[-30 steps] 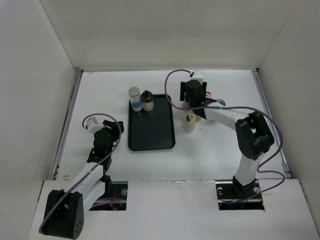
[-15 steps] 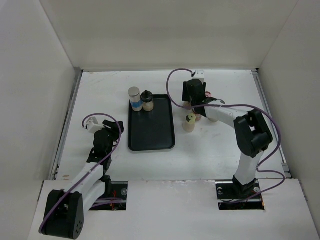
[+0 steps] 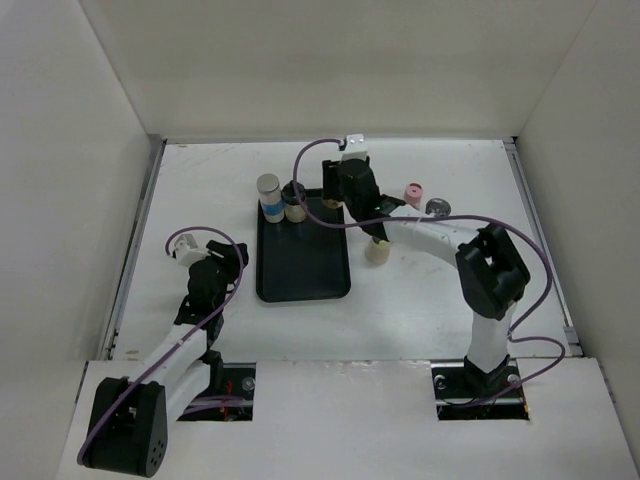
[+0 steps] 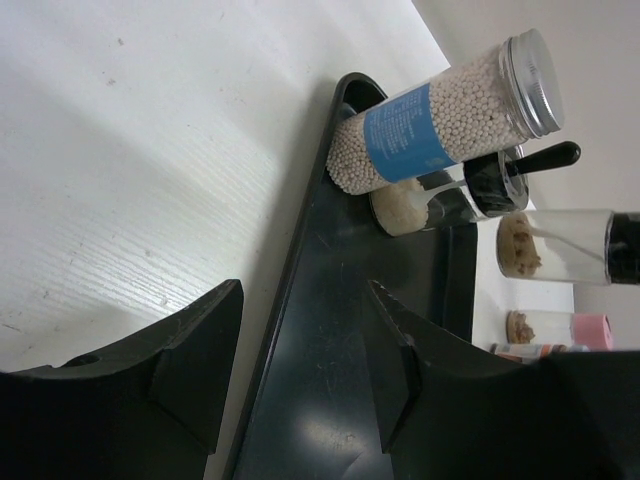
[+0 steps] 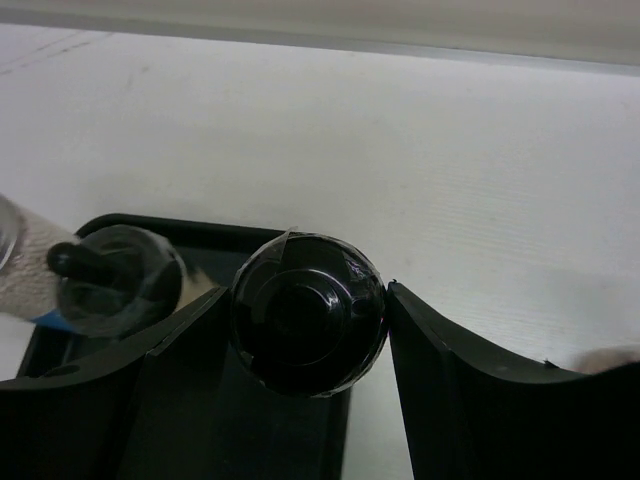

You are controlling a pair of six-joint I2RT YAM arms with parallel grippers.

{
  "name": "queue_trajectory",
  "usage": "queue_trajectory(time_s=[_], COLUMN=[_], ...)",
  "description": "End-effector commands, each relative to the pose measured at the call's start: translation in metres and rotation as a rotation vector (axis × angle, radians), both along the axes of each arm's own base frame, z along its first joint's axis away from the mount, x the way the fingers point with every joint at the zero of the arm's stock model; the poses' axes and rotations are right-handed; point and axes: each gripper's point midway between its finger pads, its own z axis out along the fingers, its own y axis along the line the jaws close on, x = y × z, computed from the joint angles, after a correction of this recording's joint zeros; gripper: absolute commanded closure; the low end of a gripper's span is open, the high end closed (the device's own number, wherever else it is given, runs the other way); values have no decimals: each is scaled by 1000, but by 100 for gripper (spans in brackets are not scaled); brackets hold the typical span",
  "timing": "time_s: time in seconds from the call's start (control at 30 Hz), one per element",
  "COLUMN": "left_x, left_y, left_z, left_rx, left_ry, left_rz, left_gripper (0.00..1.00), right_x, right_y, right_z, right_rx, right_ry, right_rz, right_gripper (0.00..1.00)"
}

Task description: Organize the condiment bottles

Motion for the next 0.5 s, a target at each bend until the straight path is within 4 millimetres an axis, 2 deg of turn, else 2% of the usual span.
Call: queue_trajectory(time_s=[0.0, 0.13, 0.3, 0.37, 0.47], left_x=[4, 5, 4, 3, 3], left_y=[-1, 0, -1, 1, 1], left_z=[16, 16, 18, 19, 18], left_rx=[0, 3, 1, 1, 0], left_ry=[-64, -66, -70, -75, -73], left_rz=[-8, 0, -6, 1, -2], left_gripper=[52, 52, 52, 52, 52], right_x=[13, 21, 28, 27, 25], right_y=[29, 50, 58, 58, 54], right_z=[28, 10, -12, -14, -8], right_rx=[70, 74, 61, 48, 58], right_ry=[-88, -54, -20, -20, -29], right_rz=[39, 87, 88, 86, 68], right_gripper=[50, 49, 47, 40, 20])
